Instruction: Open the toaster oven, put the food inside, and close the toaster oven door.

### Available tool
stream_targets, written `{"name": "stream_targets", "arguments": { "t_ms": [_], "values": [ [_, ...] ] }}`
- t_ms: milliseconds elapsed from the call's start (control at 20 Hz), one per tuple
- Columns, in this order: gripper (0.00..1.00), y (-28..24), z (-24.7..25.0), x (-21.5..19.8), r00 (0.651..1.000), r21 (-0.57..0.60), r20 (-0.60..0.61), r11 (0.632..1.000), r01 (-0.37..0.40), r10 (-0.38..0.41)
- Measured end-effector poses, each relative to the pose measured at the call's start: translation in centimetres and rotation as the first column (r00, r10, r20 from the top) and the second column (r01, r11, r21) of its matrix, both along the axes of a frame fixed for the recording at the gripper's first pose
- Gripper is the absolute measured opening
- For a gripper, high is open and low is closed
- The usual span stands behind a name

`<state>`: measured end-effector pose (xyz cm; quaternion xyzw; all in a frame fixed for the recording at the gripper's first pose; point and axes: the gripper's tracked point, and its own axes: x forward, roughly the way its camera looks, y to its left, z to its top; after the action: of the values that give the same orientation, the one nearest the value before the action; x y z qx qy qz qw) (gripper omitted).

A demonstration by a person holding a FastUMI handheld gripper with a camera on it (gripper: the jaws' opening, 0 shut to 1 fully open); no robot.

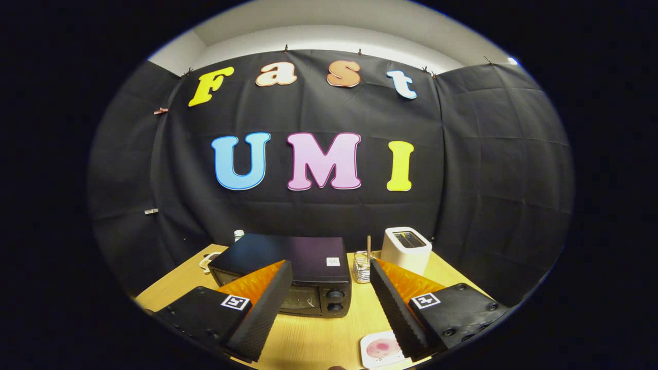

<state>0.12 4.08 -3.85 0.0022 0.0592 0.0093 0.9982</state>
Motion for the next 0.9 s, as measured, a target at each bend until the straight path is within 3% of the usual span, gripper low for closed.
{"name": "stream_targets", "arguments": {
  "t_ms": [400,900],
  "values": [
    [0.98,5.7,-3.6,3.3,0.996,0.045,-0.084,0.998,-0.035,0.038],
    [0.99,12.0,-8.0,7.9,0.985,0.067,-0.169,0.997,-0.023,0.034]
  ]
}}
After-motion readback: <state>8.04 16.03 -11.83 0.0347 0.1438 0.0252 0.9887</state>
